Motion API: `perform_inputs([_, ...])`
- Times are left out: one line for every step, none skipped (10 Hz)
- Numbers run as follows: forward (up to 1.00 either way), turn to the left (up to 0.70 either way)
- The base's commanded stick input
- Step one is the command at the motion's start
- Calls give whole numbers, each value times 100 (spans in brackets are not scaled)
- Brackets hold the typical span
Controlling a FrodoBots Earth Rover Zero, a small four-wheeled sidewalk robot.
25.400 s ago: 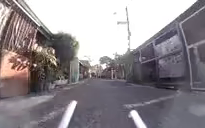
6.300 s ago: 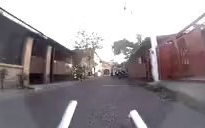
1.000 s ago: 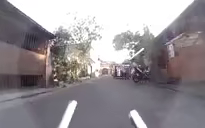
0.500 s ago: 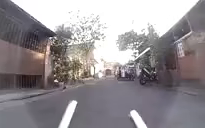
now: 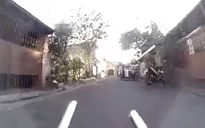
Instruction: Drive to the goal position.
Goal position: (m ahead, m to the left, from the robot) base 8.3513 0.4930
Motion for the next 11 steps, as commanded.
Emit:
perform_inputs([85, -34])
perform_inputs([85, -34])
perform_inputs([85, -34])
perform_inputs([85, -34])
perform_inputs([85, -30])
perform_inputs([85, -5])
perform_inputs([85, 0])
perform_inputs([85, 0])
perform_inputs([85, 0])
perform_inputs([85, 0])
perform_inputs([85, 0])
